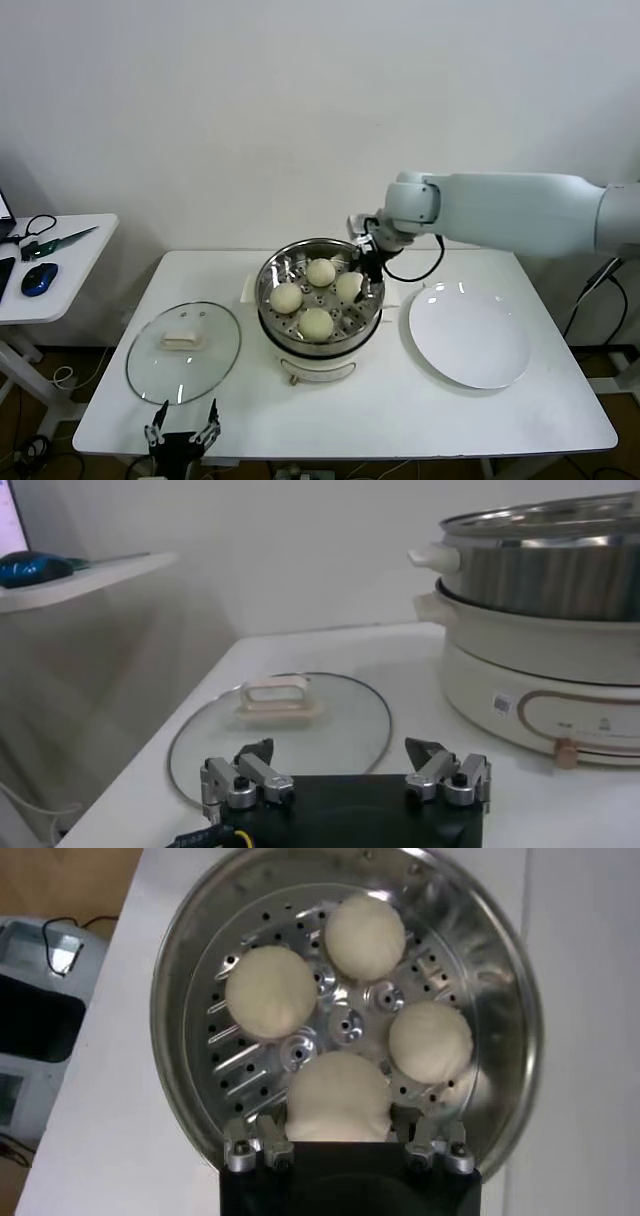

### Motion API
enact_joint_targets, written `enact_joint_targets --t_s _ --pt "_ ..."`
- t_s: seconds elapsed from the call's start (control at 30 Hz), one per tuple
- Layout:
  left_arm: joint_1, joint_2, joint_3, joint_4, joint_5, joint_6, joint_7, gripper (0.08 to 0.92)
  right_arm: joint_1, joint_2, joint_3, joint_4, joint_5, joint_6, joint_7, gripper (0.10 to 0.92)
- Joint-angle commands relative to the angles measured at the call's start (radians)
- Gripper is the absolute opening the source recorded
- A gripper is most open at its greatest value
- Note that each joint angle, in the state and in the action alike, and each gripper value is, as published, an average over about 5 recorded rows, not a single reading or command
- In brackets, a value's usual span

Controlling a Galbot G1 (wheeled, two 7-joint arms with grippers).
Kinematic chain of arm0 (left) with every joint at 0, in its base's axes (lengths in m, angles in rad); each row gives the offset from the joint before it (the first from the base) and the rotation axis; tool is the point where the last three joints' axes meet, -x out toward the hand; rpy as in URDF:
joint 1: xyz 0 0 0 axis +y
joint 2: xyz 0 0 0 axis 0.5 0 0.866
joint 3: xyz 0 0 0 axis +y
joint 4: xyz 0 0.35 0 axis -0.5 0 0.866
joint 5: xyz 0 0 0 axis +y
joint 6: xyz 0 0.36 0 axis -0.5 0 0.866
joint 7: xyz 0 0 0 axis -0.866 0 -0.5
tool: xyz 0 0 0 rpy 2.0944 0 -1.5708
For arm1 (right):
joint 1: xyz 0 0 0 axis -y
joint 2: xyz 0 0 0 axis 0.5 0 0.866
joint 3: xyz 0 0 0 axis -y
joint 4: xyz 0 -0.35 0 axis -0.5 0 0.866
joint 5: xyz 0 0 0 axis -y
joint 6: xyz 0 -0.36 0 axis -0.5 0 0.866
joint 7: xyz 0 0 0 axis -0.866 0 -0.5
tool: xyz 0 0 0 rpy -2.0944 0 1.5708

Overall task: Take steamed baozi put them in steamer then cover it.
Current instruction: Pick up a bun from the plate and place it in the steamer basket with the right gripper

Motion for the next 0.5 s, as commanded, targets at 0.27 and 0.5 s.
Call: enact_joint_targets --t_s 0.27,0.5 --pt "-0.001 0.0 0.002 0.002 0.001 0.001 0.0 0.823 -0.093 0.037 0.015 -0.052 -0.042 -0.032 0.05 0.692" --pt "-0.004 0.001 0.0 0.003 0.002 0.001 -0.002 0.823 -0.081 0.036 0.033 -0.056 -0.033 -0.017 0.046 0.746"
